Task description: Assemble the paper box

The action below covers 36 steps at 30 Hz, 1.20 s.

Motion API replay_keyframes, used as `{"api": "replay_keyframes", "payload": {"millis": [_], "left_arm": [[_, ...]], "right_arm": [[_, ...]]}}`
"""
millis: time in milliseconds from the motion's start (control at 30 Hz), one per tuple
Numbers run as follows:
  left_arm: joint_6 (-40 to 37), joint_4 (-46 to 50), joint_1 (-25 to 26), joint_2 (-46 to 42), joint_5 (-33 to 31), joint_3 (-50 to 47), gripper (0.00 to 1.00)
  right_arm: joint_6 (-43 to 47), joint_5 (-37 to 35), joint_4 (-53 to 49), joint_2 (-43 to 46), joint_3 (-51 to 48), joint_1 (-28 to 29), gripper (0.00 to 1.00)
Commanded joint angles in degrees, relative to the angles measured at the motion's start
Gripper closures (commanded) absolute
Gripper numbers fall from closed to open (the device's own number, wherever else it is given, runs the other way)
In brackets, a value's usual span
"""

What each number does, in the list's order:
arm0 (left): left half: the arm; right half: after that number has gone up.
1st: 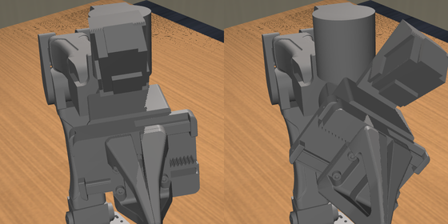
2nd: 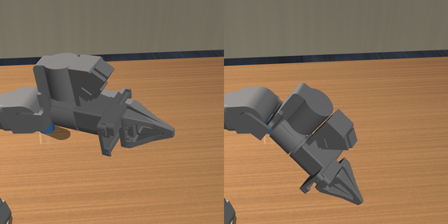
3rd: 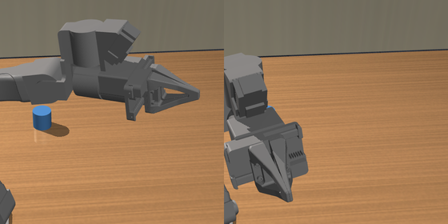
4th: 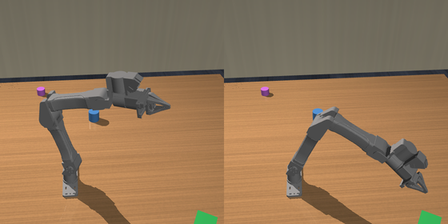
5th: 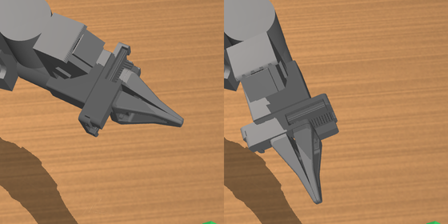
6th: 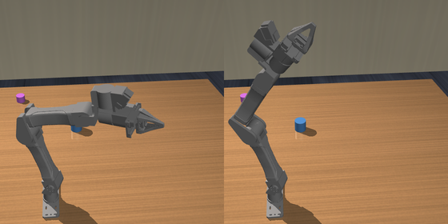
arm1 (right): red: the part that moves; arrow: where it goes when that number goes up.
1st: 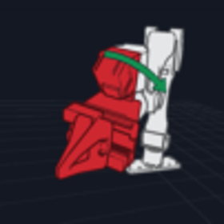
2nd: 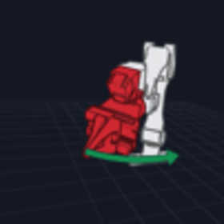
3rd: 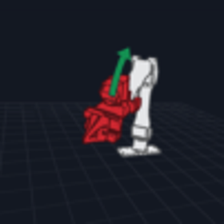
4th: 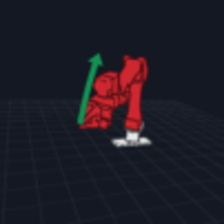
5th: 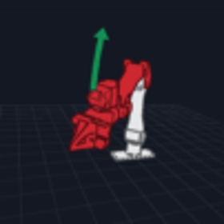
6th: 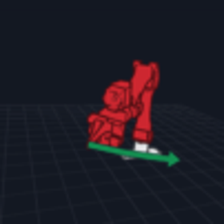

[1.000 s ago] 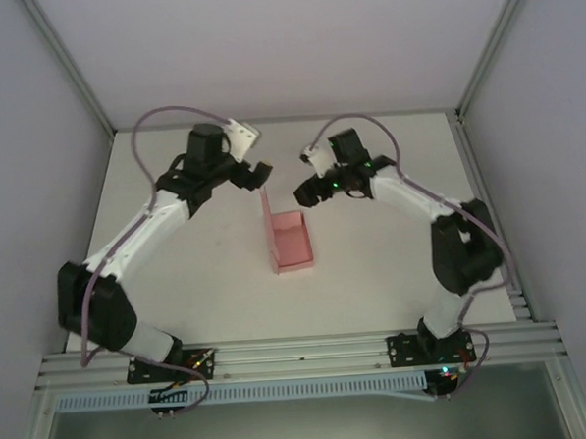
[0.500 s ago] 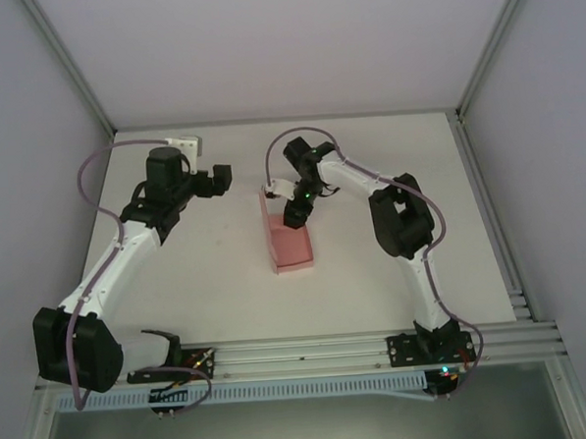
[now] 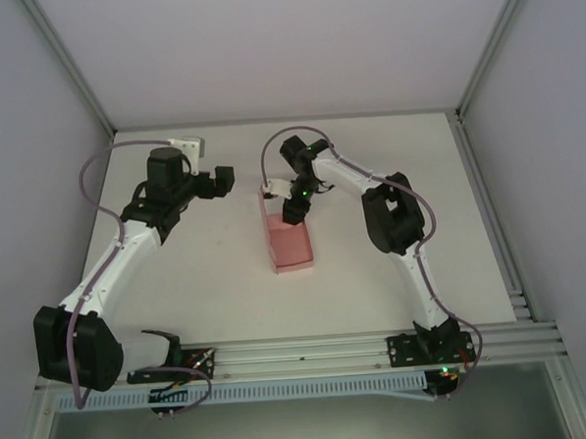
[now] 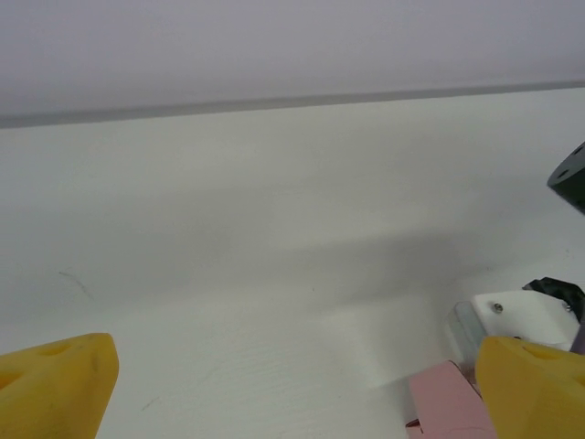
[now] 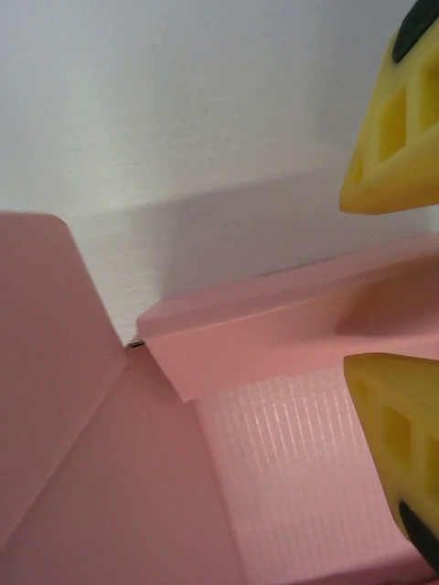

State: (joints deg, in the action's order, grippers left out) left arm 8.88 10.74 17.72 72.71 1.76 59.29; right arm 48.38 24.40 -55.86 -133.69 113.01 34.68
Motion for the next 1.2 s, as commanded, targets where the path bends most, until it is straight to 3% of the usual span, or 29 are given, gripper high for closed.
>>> {"api": "replay_keyframes", "payload": {"millis": [0,100,167,267,400,600,733,800,1000,1167], "left_arm": [[-0.62,-0.2,-0.36,1.0,1.43,-0.13,0.0],[-0.8,0.26,-0.42,1.52,1.54,0.17,0.0],[-0.74,0.25,-0.4,1.62,1.47,0.19,0.0],[-0.74,-0.01,-0.41,1.62,1.18,-0.22,0.0],[1.28,-0.15,-1.24,1.56,-0.84,-0.4,0.0],[7.8,-2.01,-7.96,1.36,1.13,-1.64,0.0],[9.03,-4.58,-10.83,4.34,9.85,-1.64,0.0],[7.2,-7.46,-10.68,6.1,18.78,-1.87,0.0],[3.65,-16.86,-5.47,10.83,37.64,-0.5,0.0],[4.5,-23.87,-1.71,11.92,41.06,0.14,0.0]], "right_arm": [[0.64,0.34,-0.01,-1.65,1.77,0.48,0.59],[-0.06,-0.02,1.22,-2.57,1.86,0.55,0.7],[-1.19,-1.55,2.52,-3.02,1.58,0.61,0.84],[-3.77,-6.69,6.5,-2.96,-0.98,1.15,0.98],[-10.08,-10.68,18.46,2.36,-9.29,1.47,1.0],[-23.98,-8.91,48.59,23.58,-30.46,0.28,1.0],[-35.24,-4.13,62.3,36.16,-39.64,-0.17,1.0],[-40.65,-3.28,68.24,40.44,-43.21,-0.26,1.0],[-54.45,-1.69,80.33,45.61,-49.72,-0.27,1.0],[-61.15,3.53,88.17,44.21,-52.87,-0.16,1.0]]}}
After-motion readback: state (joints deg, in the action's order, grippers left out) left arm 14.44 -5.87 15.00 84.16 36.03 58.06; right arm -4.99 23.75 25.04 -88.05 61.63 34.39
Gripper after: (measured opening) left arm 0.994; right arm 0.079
